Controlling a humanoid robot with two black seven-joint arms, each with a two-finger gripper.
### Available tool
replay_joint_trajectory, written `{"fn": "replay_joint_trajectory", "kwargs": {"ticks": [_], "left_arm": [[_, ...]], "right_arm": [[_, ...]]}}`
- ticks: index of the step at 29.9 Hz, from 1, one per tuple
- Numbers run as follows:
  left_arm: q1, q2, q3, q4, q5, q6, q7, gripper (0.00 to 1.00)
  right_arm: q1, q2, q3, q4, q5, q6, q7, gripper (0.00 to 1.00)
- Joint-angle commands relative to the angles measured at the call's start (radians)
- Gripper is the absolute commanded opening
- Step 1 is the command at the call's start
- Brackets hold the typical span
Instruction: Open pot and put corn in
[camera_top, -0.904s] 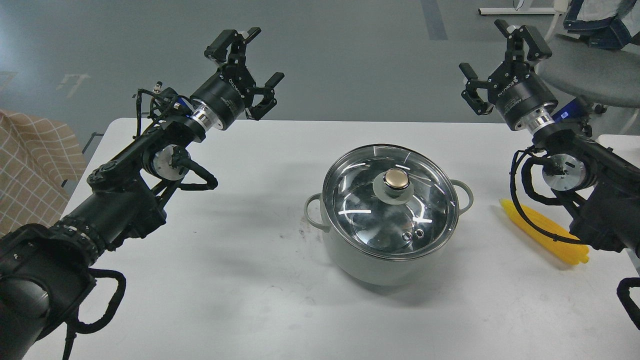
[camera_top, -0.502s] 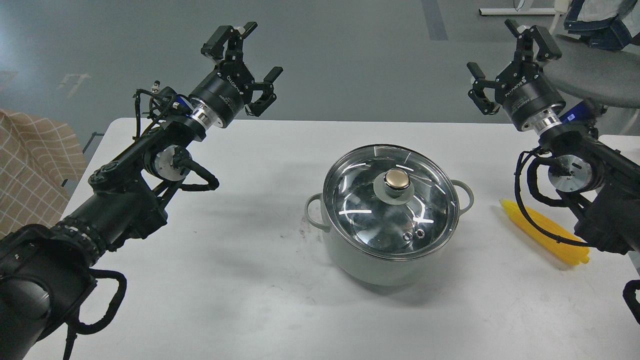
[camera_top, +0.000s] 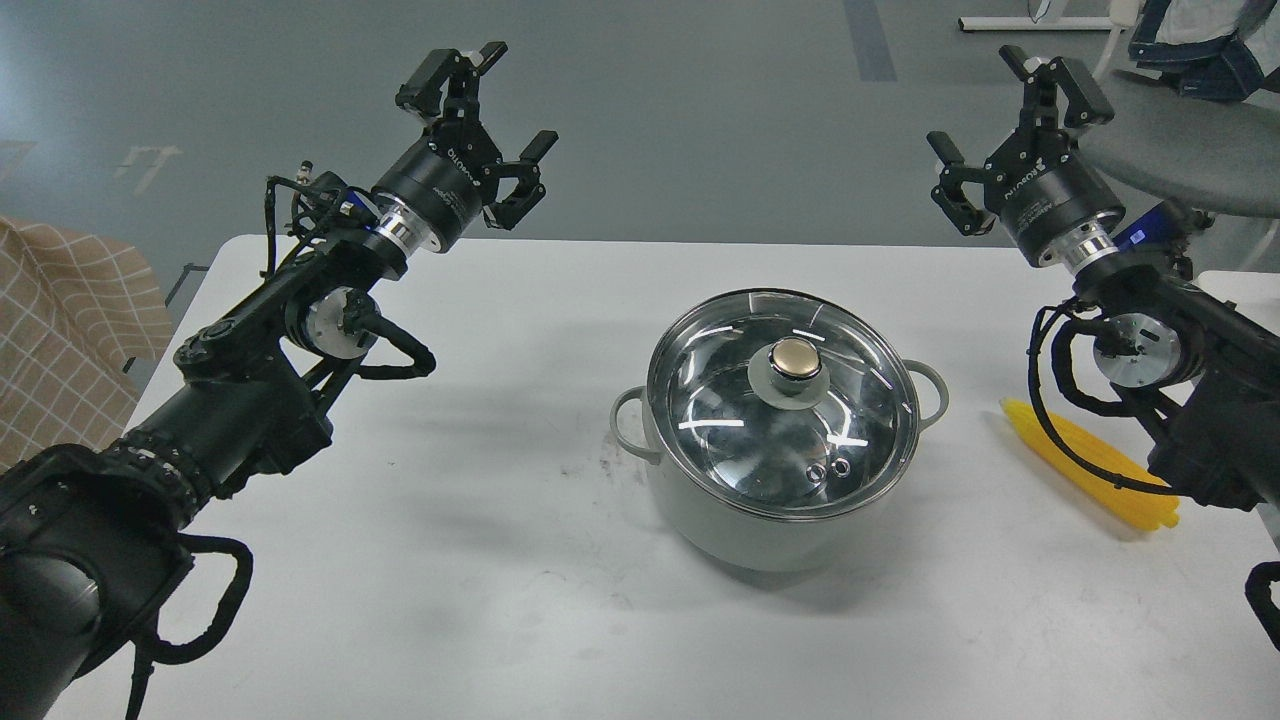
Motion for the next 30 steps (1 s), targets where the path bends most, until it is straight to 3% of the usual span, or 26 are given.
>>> {"fn": "replay_joint_trajectory", "kwargs": {"ticks": [1,6,30], "left_arm": [[0.006,-0.002,-0.003,-0.003,-0.012,0.002,-0.003,0.98],[0.007,-0.002,-0.009,-0.008,-0.012,-0.032,-0.035,0.98],[0.050,-0.001,-0.066,-0.109,-0.001,-0.026,-0.033,0.98]], "right_arm": [[0.001,-0.001,0.000,-0.001,-0.005,0.000,0.000,0.98],[0.001,0.004,0.000,-0.001,-0.005,0.000,0.000,0.98],[0.007,-0.013,0.003,0.032,-0.004,0.000,0.000,0.98]]}}
